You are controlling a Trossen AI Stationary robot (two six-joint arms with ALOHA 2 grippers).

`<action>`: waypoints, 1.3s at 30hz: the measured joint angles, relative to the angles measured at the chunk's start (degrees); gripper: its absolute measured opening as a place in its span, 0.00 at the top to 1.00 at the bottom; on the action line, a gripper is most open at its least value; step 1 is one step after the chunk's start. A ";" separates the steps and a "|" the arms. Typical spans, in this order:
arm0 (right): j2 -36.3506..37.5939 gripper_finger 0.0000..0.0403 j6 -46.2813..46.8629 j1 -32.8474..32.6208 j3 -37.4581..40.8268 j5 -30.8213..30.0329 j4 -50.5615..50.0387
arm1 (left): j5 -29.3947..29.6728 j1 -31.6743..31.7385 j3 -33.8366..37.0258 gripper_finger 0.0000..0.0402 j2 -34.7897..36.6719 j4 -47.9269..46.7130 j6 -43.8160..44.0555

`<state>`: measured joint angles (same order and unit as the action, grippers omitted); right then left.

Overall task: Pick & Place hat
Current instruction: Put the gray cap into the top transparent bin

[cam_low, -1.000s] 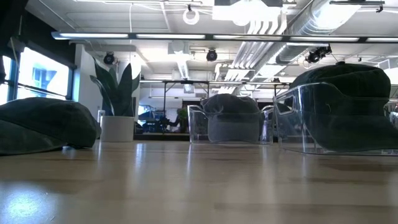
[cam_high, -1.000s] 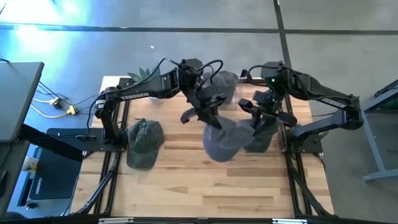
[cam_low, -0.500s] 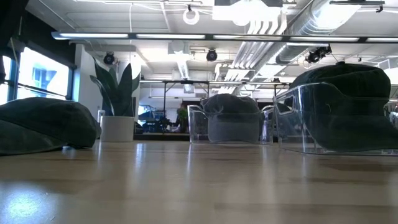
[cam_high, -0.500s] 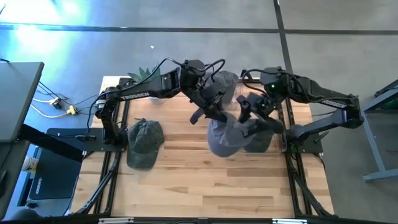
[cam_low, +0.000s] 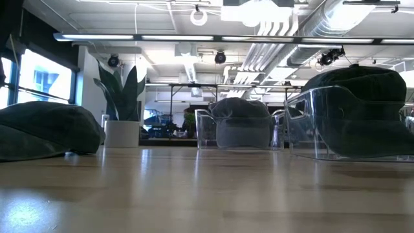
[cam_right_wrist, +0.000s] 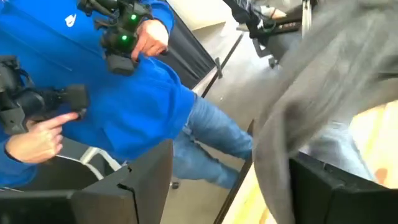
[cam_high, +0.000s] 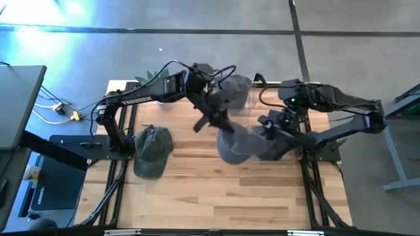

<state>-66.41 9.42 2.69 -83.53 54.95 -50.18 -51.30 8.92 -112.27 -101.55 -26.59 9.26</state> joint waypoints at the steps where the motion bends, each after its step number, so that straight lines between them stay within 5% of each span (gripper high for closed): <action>1: 0.28 0.40 -0.57 -0.07 0.00 0.21 0.40 | -2.51 -0.20 0.00 1.00 -0.01 0.50 0.00; 5: 0.62 0.44 -0.40 -0.23 -0.07 -1.00 4.84 | -5.13 -1.60 0.04 1.00 -0.19 1.12 -0.04; 12: 0.66 0.44 -2.35 0.40 -0.07 -15.45 5.39 | -4.34 -1.80 0.04 1.00 -0.12 1.05 0.13; 21: -3.47 0.33 -12.24 -2.50 -0.05 -16.58 7.75 | -1.68 -1.80 0.04 1.00 -0.12 0.92 0.02; 25: -2.68 0.48 -14.08 -4.02 -0.02 -17.74 2.38 | -1.71 -1.80 0.04 1.00 -0.12 0.88 0.02; 31: -1.40 0.94 -10.14 -5.10 -0.02 -18.44 1.61 | -2.15 -1.80 0.04 1.00 -0.14 1.10 0.70; 39: 0.50 0.99 -6.26 -5.41 -0.04 -19.49 2.82 | -1.80 -1.82 0.07 0.92 -0.30 12.95 5.17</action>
<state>-65.91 3.17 -2.72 -83.57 35.46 -47.37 -53.11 7.09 -112.20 -101.85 -13.64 14.43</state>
